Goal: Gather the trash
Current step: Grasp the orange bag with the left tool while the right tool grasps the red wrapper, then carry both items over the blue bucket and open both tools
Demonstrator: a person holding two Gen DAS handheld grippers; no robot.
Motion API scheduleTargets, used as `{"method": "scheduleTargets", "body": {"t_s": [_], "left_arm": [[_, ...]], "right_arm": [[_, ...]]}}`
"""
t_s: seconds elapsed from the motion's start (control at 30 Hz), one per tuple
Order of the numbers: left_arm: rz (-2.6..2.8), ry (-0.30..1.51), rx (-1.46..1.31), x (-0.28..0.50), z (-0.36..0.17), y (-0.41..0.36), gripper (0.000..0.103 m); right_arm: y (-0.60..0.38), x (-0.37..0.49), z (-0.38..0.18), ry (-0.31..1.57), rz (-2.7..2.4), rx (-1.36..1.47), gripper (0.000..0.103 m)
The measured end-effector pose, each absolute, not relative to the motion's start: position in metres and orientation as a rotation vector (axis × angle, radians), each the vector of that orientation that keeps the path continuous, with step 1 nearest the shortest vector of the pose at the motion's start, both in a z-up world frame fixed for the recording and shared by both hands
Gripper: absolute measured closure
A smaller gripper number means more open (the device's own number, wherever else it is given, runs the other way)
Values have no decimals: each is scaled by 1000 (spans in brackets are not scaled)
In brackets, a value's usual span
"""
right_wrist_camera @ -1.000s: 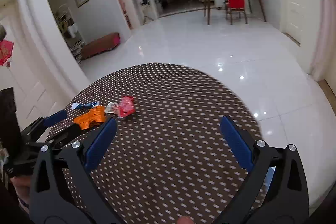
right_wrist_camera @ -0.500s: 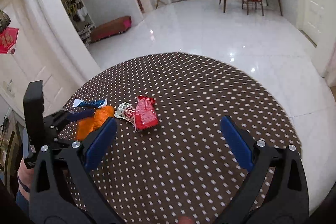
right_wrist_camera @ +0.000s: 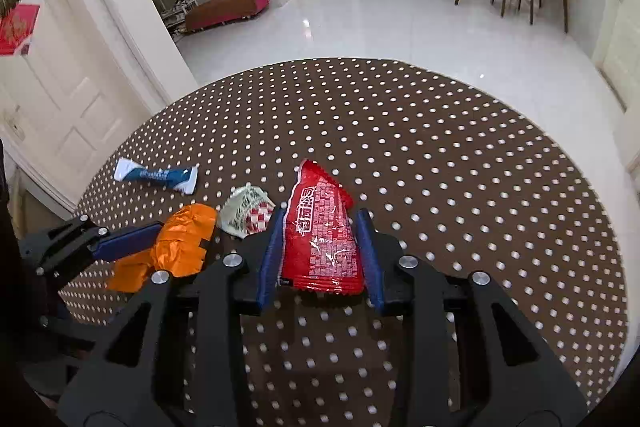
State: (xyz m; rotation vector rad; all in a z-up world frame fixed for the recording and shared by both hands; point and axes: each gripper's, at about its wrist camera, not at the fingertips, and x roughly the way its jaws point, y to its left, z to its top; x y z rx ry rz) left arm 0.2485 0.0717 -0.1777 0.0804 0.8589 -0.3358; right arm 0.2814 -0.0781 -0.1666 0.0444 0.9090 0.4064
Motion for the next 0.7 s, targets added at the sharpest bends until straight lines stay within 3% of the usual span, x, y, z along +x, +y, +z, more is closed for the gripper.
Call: {"method": "scheduleTargets", "body": {"t_s": [0.1, 0.7], "left_arm": [[-333, 840, 65, 239, -171, 71, 66], [-433, 786, 18, 182, -149, 2, 76]], "right_arm": [[-90, 266, -165, 895, 416, 87, 79], [-228, 160, -112, 726, 376, 288, 79]]}}
